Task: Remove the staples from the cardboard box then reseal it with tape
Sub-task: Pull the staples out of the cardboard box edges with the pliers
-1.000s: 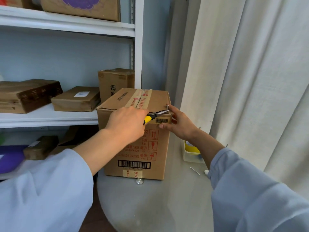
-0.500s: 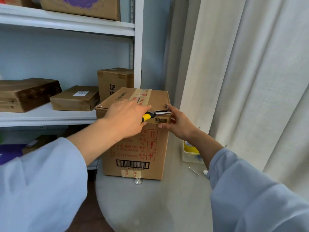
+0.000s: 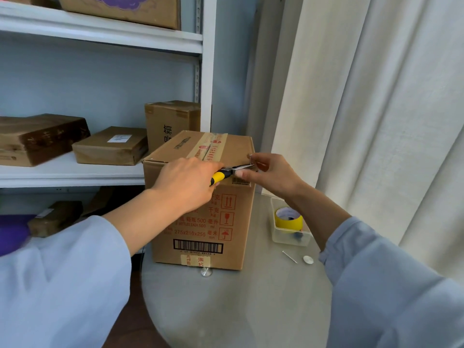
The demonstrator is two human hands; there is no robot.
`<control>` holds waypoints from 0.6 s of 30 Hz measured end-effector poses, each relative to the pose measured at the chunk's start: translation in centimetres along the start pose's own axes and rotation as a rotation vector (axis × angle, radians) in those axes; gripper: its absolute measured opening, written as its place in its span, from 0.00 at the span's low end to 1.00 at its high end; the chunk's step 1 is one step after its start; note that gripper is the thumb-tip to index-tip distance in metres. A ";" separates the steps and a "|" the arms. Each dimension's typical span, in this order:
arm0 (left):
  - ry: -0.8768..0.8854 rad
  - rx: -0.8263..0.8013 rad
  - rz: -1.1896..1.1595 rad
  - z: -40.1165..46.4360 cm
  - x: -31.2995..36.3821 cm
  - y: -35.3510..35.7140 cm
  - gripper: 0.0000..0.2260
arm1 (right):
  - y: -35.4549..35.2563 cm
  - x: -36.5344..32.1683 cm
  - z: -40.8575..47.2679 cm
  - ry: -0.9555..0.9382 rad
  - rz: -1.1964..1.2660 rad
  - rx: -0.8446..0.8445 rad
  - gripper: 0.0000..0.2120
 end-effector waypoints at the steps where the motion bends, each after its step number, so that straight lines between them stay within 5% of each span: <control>1: -0.004 0.000 -0.002 0.0 0.0 0.1 0.20 | -0.3 -0.4 -0.2 -0.009 0.022 0.064 0.25; 4: -0.009 0.001 -0.012 -0.2 0.1 0.3 0.20 | -0.8 -0.7 -0.5 -0.009 0.104 0.209 0.12; 12: -0.066 0.025 -0.081 -1.0 0.5 1.0 0.22 | 0.0 0.5 0.3 0.083 0.198 0.300 0.15; 18: -0.017 0.029 0.096 -0.4 0.2 -0.5 0.24 | 0.1 0.8 0.2 0.093 0.233 0.279 0.17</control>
Point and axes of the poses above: each hand's wrist, its own z-axis towards the middle knuckle, its own y-axis out of the palm, x = y × z, the point moved 4 cm from there along z, towards the middle knuckle, and after that the axes turned 9 degrees about -x, right-handed, at the moved point
